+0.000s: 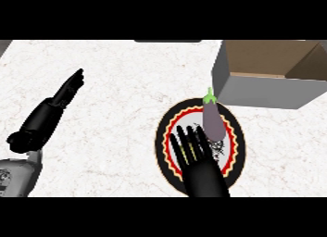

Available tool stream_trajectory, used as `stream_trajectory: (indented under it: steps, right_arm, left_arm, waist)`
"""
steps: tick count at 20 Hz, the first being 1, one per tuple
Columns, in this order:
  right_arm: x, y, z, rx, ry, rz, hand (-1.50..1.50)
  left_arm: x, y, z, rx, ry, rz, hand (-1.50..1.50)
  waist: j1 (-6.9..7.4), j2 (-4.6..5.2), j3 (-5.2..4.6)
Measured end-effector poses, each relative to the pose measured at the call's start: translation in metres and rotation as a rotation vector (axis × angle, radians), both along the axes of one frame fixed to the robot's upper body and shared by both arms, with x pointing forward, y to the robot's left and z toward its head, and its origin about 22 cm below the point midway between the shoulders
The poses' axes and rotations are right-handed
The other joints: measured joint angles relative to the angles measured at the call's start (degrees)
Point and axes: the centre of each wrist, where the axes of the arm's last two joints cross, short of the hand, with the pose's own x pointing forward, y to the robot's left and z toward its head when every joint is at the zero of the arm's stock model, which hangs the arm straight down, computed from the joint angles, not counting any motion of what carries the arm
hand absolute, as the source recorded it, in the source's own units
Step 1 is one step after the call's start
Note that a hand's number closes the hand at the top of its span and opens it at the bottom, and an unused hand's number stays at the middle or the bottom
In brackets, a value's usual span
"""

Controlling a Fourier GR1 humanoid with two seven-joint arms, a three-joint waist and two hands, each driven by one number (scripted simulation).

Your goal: Pick the lemon from the plate and place it in the cardboard box

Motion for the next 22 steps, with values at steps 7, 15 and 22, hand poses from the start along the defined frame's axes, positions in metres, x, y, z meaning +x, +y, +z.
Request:
stream_trajectory:
  steps: [7,15,22]
  right_arm:
    - [0.006,0.003,-0.009,-0.034,-0.075,0.113,1.50]
    - [0.005,0.010,-0.012,-0.052,-0.180,0.219,1.50]
    - [-0.006,-0.001,-0.001,-0.076,0.070,0.645,1.50]
  left_arm:
    - [-0.005,-0.007,-0.001,-0.001,0.002,-0.005,0.00]
    - [-0.005,-0.011,-0.002,-0.002,0.003,-0.006,0.00]
    - [0.002,-0.013,0.008,0.002,-0.015,-0.032,0.00]
  waist:
    - [0.03,-0.25,-0.16]
    - [-0.15,-0.17,-0.19]
    - [1.42,0.26,-0.65]
